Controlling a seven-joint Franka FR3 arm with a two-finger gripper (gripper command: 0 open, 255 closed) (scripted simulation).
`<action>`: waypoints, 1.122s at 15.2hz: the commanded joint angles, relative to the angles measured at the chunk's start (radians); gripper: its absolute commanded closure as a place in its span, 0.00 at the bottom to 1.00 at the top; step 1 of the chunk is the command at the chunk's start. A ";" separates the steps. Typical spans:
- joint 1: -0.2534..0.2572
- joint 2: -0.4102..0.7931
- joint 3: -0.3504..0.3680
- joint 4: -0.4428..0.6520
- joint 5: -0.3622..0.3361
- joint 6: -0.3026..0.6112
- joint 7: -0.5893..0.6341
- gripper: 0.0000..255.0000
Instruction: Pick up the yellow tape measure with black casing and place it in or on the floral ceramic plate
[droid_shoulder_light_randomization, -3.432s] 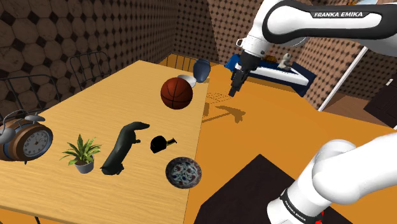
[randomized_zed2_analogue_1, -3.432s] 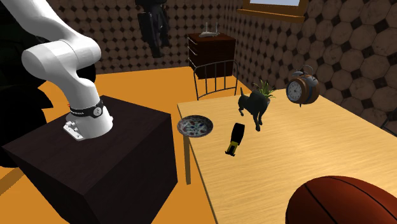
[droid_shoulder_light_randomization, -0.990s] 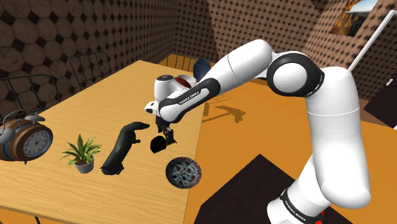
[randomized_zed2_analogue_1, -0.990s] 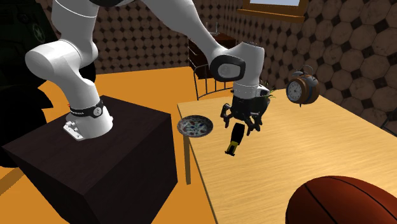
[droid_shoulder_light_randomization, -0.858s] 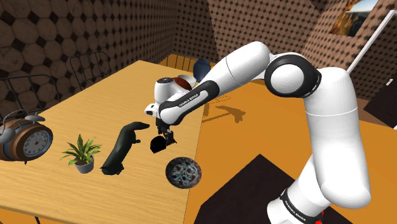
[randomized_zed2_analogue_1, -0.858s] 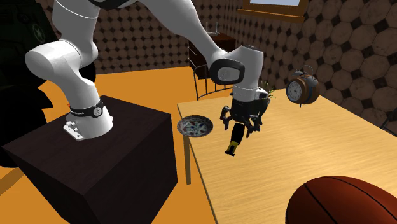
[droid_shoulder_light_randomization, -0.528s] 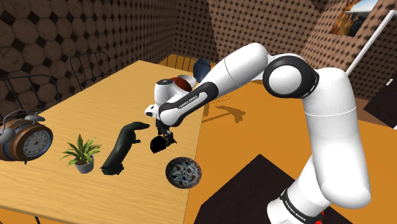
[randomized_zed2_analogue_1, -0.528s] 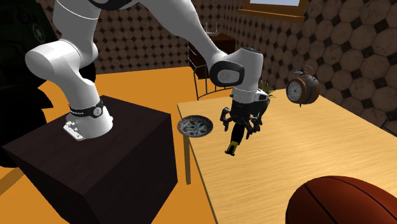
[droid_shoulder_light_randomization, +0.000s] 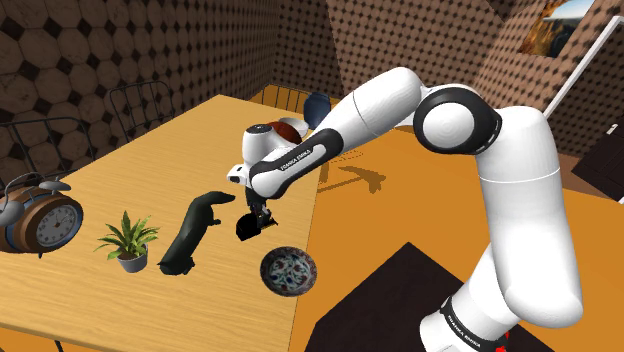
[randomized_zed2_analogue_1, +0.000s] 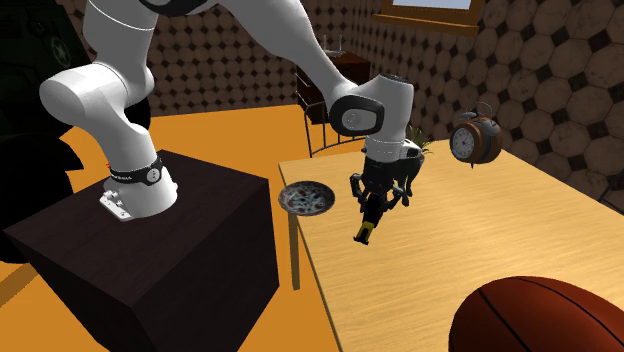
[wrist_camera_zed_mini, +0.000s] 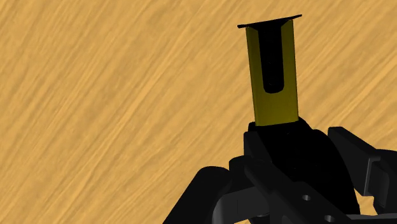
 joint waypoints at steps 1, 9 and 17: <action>0.000 0.001 0.000 0.000 0.000 0.001 0.000 1.00; -0.003 -0.038 0.004 -0.004 0.006 -0.034 -0.005 1.00; -0.008 -0.111 0.012 -0.002 0.018 -0.109 -0.017 1.00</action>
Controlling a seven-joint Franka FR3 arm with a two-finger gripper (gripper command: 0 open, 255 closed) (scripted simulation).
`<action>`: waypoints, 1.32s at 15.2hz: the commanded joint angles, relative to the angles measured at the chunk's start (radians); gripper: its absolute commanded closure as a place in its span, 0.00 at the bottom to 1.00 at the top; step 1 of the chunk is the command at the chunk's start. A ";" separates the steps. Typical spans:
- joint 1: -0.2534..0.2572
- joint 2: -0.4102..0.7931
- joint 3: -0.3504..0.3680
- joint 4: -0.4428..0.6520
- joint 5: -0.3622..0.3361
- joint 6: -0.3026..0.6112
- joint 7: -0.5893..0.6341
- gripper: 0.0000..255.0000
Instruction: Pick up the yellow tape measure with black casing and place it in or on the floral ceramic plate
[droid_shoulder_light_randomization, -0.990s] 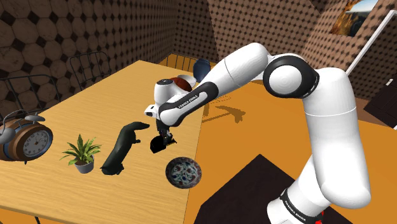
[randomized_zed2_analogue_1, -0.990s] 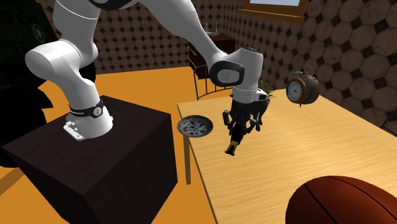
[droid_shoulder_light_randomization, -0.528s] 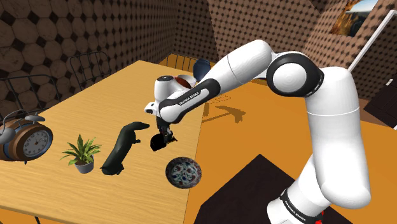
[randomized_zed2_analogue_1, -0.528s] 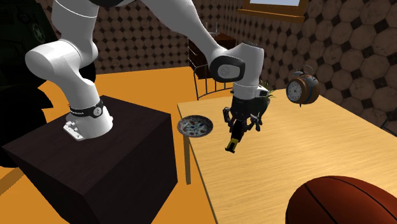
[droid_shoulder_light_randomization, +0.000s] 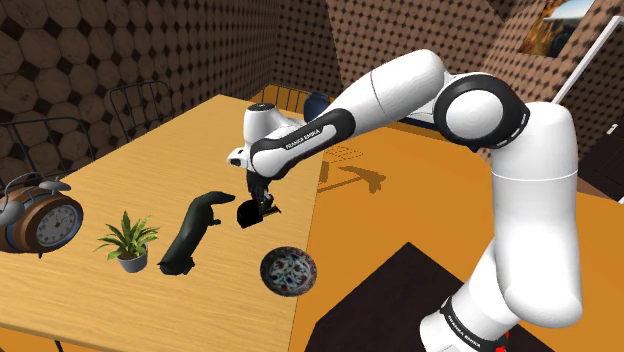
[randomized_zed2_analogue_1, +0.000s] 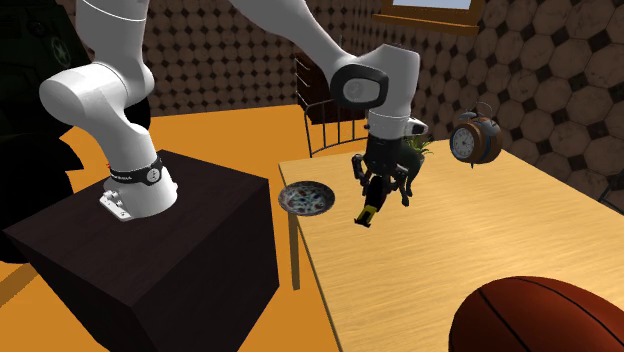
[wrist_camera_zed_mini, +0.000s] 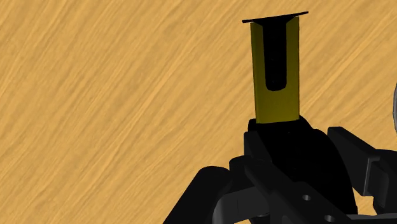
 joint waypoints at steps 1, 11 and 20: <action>-0.001 -0.016 0.002 0.001 0.003 -0.017 -0.002 1.00; 0.014 -0.197 0.021 -0.185 0.015 -0.013 0.029 1.00; 0.064 -0.477 0.072 -0.558 0.047 0.076 0.120 1.00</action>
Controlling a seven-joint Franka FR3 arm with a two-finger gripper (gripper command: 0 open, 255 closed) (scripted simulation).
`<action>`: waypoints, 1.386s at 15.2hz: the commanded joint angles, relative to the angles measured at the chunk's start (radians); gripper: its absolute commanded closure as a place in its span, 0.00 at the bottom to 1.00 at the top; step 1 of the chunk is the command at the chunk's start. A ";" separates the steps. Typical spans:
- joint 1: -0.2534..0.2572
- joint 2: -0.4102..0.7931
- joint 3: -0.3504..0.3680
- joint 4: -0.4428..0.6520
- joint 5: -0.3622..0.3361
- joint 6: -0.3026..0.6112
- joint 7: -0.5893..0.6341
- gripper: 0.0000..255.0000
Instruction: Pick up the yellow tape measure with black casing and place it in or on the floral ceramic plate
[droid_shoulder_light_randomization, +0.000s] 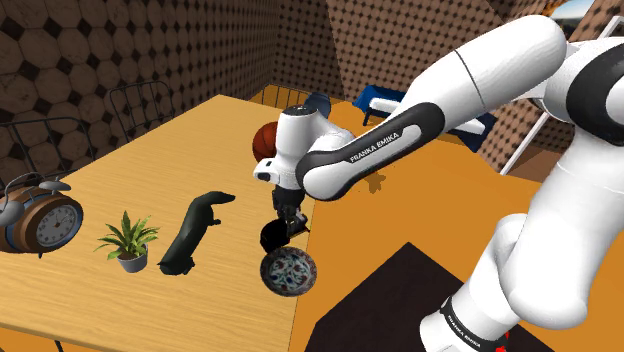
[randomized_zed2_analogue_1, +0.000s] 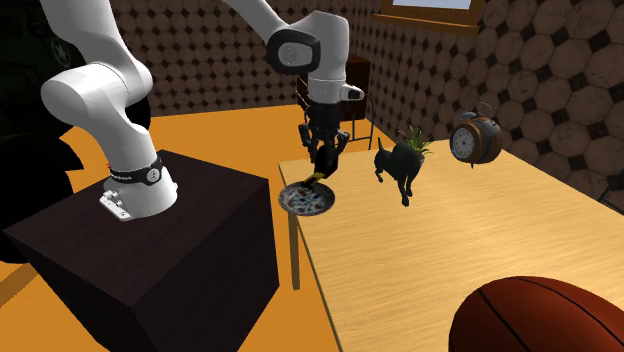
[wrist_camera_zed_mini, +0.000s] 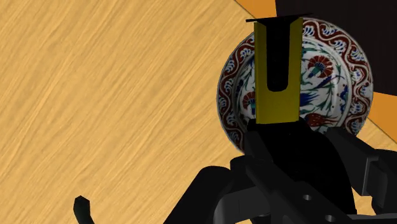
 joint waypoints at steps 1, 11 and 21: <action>0.016 -0.064 0.016 -0.079 0.013 0.014 0.025 1.00; 0.025 -0.014 0.024 -0.149 -0.014 0.131 0.070 1.00; 0.030 0.090 0.010 -0.154 -0.064 0.237 0.111 1.00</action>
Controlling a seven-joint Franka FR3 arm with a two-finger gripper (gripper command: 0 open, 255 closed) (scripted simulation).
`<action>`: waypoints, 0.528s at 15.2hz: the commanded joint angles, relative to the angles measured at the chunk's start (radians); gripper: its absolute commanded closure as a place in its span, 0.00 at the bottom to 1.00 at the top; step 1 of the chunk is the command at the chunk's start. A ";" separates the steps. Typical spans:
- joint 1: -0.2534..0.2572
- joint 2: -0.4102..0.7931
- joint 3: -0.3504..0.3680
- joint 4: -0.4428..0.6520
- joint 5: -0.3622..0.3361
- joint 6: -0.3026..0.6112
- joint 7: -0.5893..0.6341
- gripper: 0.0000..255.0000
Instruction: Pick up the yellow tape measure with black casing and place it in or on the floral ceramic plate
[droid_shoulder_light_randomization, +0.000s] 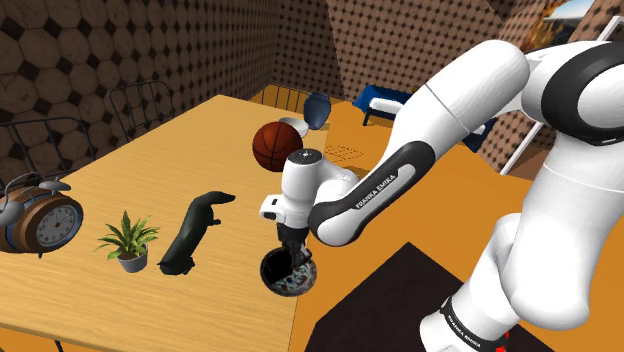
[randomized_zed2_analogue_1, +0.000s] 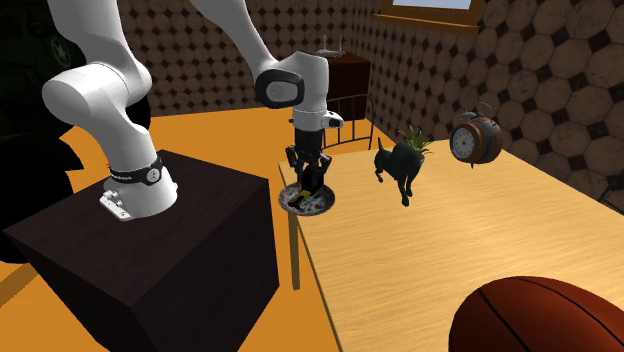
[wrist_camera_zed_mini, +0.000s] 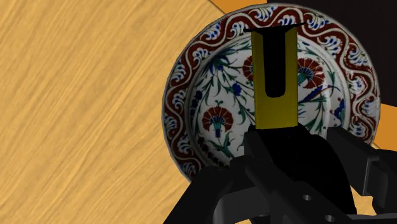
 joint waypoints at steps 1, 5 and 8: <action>0.001 0.003 0.000 0.000 -0.002 0.004 0.002 1.00; 0.001 0.003 0.000 0.000 -0.002 0.004 0.002 1.00; 0.001 0.003 0.000 0.000 -0.002 0.004 0.002 0.00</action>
